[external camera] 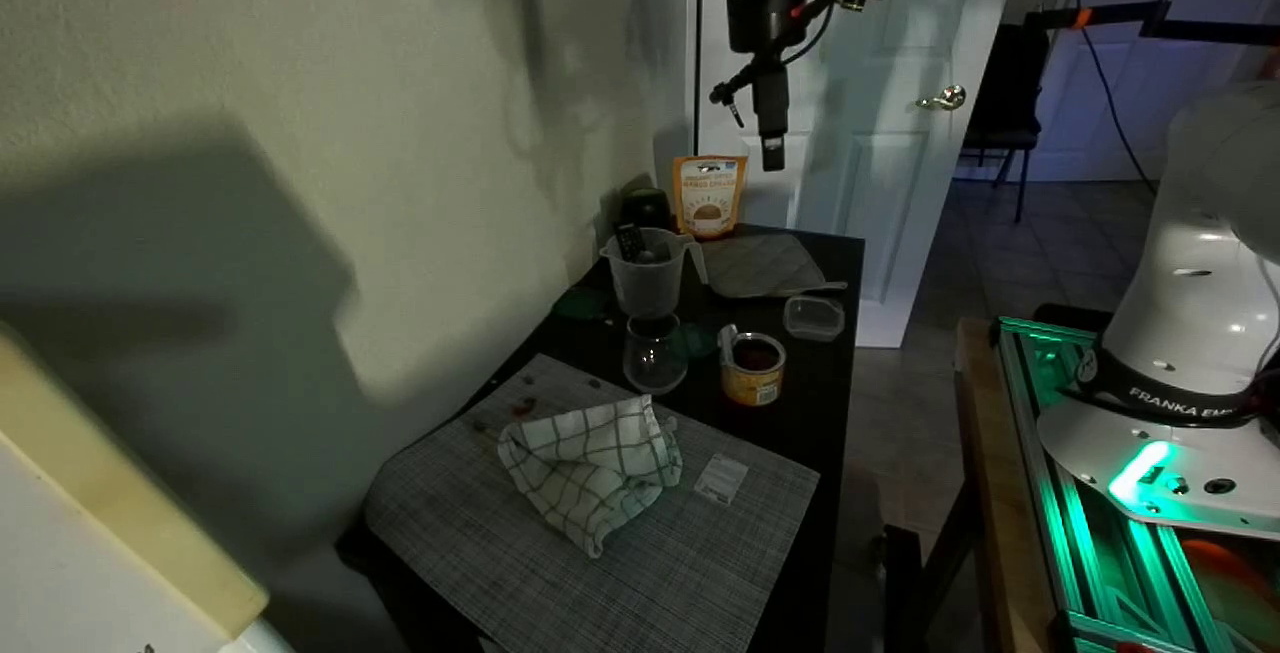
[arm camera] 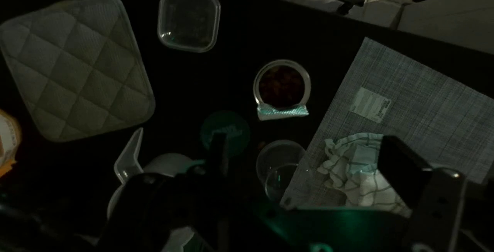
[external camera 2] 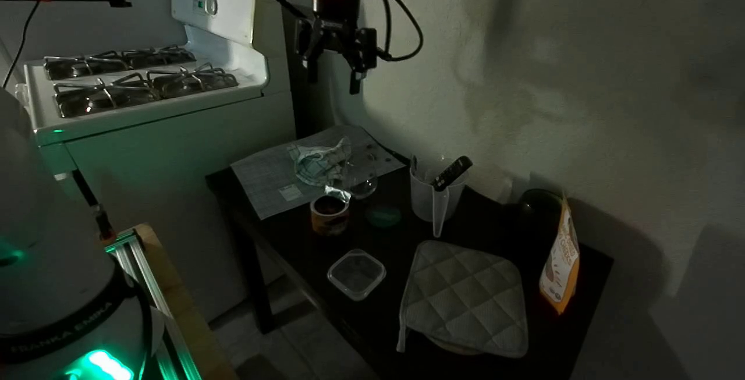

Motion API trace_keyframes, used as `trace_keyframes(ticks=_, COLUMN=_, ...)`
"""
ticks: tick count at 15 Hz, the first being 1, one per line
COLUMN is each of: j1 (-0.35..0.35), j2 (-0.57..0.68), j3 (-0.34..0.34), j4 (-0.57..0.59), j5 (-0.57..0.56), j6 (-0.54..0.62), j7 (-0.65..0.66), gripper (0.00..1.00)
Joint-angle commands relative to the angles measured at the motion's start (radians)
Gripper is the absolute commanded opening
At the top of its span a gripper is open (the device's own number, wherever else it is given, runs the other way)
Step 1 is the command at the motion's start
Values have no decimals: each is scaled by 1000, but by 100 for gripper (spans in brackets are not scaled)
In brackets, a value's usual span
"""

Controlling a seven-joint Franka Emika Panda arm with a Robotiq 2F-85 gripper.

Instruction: Put the spoon inside the glass

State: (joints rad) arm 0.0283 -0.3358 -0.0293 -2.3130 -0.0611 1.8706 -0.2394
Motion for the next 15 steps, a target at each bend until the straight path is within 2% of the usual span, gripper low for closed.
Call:
trace_keyframes(ticks=1, j1=-19, j2=219, j3=-26, j4=132, j5=-57, j6=82, j7=-82, gripper=100)
trace_keyframes(ticks=3, j1=-27, j2=334, j3=-36, j4=226, j5=-58, j6=78, j7=-141, gripper=100)
trace_keyframes(ticks=4, j1=-31, j2=396, j3=-49, j4=291, j5=25, j6=60, j7=-229, gripper=100)
trace_keyframes(ticks=6, j1=-59, j2=503, j3=-48, j4=407, j5=138, j6=-1, j7=-305, gripper=100)
trace_keyframes(ticks=7, j1=-54, j2=386, j3=-30, j4=271, j5=56, j6=75, j7=-228, gripper=100)
trace_keyframes(ticks=9, j1=-74, j2=473, j3=-26, j4=359, j5=102, j6=43, j7=-275, gripper=100)
trace_keyframes(ticks=11, j1=-80, j2=505, j3=-24, j4=392, j5=110, j6=34, j7=-284, gripper=100)
trace_keyframes(ticks=12, j1=-79, j2=493, j3=-20, j4=365, j5=117, j6=92, j7=-287, gripper=100)
trace_keyframes(ticks=15, j1=-109, j2=479, j3=3, j4=264, j5=219, j6=307, j7=-453, gripper=100)
